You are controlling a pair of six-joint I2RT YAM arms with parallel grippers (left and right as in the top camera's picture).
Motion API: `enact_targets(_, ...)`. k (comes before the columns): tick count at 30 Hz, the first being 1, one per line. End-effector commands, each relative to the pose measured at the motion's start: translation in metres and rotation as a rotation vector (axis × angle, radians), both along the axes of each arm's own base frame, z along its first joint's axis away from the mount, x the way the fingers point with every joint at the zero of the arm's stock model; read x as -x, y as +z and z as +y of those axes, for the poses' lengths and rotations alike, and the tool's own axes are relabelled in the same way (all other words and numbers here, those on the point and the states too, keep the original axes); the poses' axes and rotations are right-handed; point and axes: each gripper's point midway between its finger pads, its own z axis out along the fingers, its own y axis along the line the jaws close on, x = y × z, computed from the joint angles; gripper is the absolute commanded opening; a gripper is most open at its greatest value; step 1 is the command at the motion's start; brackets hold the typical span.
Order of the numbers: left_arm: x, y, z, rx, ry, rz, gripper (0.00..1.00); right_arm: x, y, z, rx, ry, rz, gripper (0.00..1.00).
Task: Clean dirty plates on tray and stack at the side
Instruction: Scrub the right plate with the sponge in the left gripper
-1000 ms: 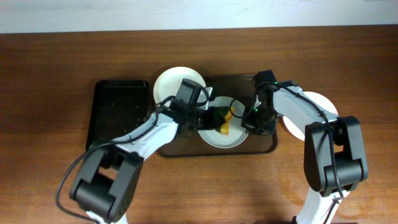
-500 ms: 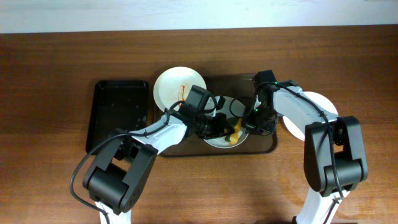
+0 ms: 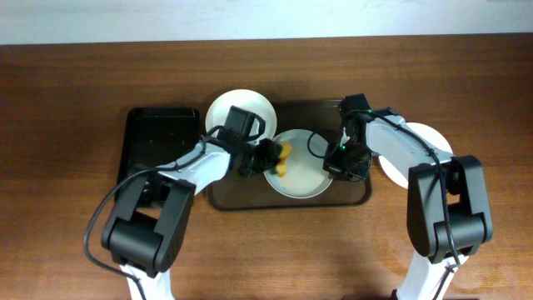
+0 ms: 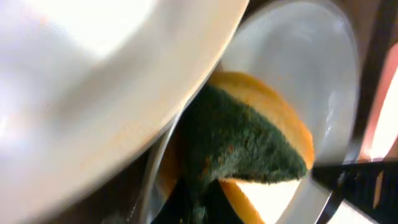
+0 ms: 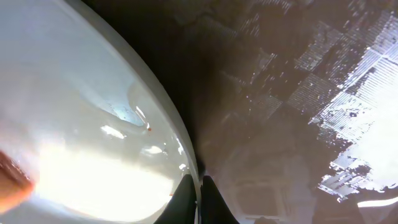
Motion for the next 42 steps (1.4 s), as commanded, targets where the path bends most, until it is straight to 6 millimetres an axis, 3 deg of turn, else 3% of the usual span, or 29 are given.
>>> enact_targets(1, 0.023, 0.000, 0.016, -0.101, -0.151, -0.034, 0.00, 0.007, -0.005, -0.006, 0.044, 0.016, 0.021, 0.04)
enact_targets(3, 0.014, 0.032, 0.020, -0.106, -0.147, -0.129, 0.00, 0.007, -0.005, -0.006, 0.044, 0.016, 0.021, 0.04)
enact_targets(5, 0.001, 0.080, 0.018, -0.081, -0.126, -0.268, 0.00, 0.007, -0.005, -0.006, 0.044, 0.016, 0.021, 0.04)
enact_targets(7, -0.004, 0.115, 0.022, -0.078, -0.100, -0.365, 0.00, 0.009, -0.005, -0.006, 0.045, 0.016, 0.026, 0.04)
enact_targets(9, -0.004, 0.127, 0.031, -0.113, -0.072, -0.397, 0.00, 0.009, -0.005, -0.007, 0.045, 0.017, 0.028, 0.04)
enact_targets(12, 0.007, 0.122, 0.042, -0.165, -0.062, -0.350, 0.00, 0.005, -0.006, -0.009, 0.055, 0.056, 0.003, 0.04)
enact_targets(18, 0.020, 0.110, 0.007, -0.105, -0.081, -0.294, 0.00, 0.004, -0.006, -0.010, 0.064, 0.057, -0.002, 0.04)
enact_targets(22, 0.019, 0.064, -0.019, -0.098, -0.064, -0.203, 0.00, 0.005, -0.006, -0.010, 0.065, 0.057, 0.002, 0.04)
enact_targets(26, 0.019, 0.022, -0.028, -0.086, -0.054, -0.116, 0.00, 0.005, -0.006, -0.010, 0.065, 0.057, 0.002, 0.04)
enact_targets(28, 0.018, 0.005, -0.018, -0.149, -0.034, -0.100, 0.00, 0.005, -0.006, -0.010, 0.065, 0.057, 0.002, 0.04)
enact_targets(30, 0.006, -0.005, 0.014, -0.323, 0.020, -0.152, 0.00, 0.006, -0.006, -0.010, 0.066, 0.057, 0.006, 0.04)
enact_targets(32, -0.008, -0.002, 0.034, -0.409, 0.066, -0.201, 0.00, 0.008, -0.006, -0.011, 0.067, 0.057, 0.012, 0.04)
enact_targets(36, -0.019, 0.018, 0.046, -0.406, 0.100, -0.213, 0.00, 0.008, -0.006, -0.011, 0.067, 0.057, 0.013, 0.04)
enact_targets(42, -0.010, 0.098, 0.048, -0.351, 0.107, -0.314, 0.00, 0.008, -0.006, -0.012, 0.071, 0.057, 0.012, 0.04)
